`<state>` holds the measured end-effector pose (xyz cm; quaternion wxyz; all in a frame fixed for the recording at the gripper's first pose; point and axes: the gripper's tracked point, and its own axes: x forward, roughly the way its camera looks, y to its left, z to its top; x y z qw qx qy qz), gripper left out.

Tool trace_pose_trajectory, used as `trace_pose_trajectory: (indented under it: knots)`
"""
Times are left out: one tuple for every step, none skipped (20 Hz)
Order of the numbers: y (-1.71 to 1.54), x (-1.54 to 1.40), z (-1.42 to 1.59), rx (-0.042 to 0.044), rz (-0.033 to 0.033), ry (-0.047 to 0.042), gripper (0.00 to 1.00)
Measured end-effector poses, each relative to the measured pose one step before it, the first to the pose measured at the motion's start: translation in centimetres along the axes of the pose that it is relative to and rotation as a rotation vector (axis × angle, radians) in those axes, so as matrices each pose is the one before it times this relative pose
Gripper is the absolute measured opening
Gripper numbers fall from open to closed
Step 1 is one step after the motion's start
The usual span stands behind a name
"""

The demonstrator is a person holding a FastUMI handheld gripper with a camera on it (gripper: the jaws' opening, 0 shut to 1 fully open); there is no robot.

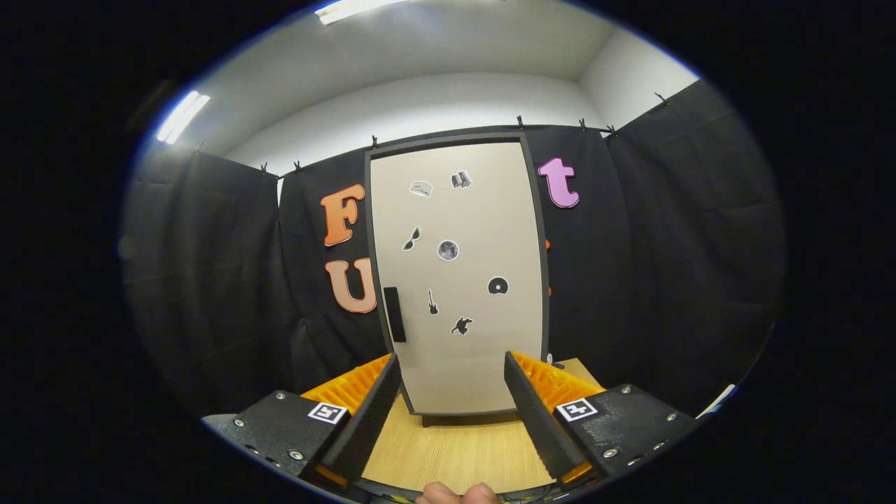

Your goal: Open the shoe cabinet door, grab the shoes and put them into the shoe cabinet, then close the shoe cabinet door.

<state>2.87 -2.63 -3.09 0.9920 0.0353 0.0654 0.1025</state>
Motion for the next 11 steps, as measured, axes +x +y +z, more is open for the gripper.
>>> trace_pose_trajectory:
  knots:
    - [-0.091,-0.005,0.017,0.00455,0.00234,-0.00027,0.93]
    - [0.016,0.050,0.025,0.00497,0.00180,-0.00092,0.93]
    - [-0.050,0.013,0.027,0.00173,0.00202,0.00050,0.93]
    - [-0.133,0.041,0.026,-0.00063,-0.00243,-0.00139,0.93]
    - [-0.083,0.097,-0.044,-0.00178,-0.00109,0.00029,0.93]
    - [-0.072,0.025,-0.104,0.00000,-0.00151,0.00187,0.93]
    - [-0.022,-0.009,-0.062,0.00179,-0.00169,0.00141,0.93]
    - [-0.057,0.046,-0.028,0.00273,-0.00114,0.00133,0.93]
    - [0.000,0.067,-0.038,0.00074,-0.00034,0.00284,0.93]
    - [0.024,0.201,-0.137,-0.00127,-0.00144,0.00074,0.93]
    - [-0.024,0.004,0.045,-0.00187,-0.00248,-0.00049,0.93]
